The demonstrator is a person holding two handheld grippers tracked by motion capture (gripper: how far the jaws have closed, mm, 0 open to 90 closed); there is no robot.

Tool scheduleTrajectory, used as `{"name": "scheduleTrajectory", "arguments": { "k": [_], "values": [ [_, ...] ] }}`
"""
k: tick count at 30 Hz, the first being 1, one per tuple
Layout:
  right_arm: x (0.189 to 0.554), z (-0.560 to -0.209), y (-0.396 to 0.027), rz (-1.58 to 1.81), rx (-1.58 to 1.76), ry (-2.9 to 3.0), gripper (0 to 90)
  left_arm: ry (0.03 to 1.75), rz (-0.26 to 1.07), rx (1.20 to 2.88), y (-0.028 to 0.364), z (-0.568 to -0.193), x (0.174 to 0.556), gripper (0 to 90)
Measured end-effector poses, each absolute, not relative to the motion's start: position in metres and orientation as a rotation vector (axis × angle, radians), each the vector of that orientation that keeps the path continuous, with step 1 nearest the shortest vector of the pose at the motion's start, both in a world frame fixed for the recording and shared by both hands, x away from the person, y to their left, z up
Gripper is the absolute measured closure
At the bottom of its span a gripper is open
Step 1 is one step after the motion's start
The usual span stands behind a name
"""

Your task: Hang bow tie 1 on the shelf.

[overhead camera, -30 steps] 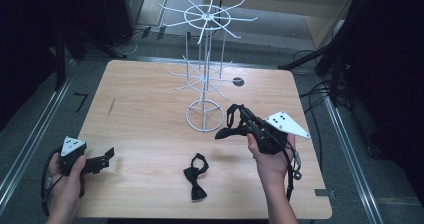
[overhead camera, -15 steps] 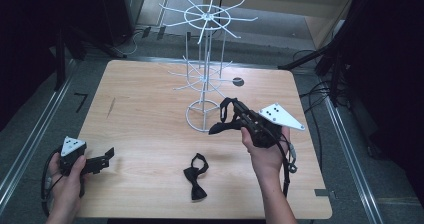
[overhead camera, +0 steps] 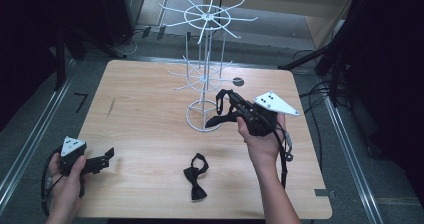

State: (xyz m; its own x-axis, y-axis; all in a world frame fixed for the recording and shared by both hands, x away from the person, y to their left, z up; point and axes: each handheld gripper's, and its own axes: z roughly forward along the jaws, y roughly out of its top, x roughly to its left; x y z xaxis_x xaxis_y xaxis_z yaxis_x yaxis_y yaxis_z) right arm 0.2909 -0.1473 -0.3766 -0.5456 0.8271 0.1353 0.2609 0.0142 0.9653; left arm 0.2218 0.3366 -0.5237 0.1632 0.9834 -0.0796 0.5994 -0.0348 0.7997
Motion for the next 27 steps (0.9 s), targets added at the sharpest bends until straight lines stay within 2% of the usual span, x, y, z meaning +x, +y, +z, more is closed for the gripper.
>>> {"name": "scheduleTrajectory", "arguments": {
  "k": [27],
  "values": [
    [0.322,-0.391,-0.138,1.540,1.193,1.873,86.8,1.519,0.677,1.723,0.337,-0.524,0.222,0.0]
  ]
}}
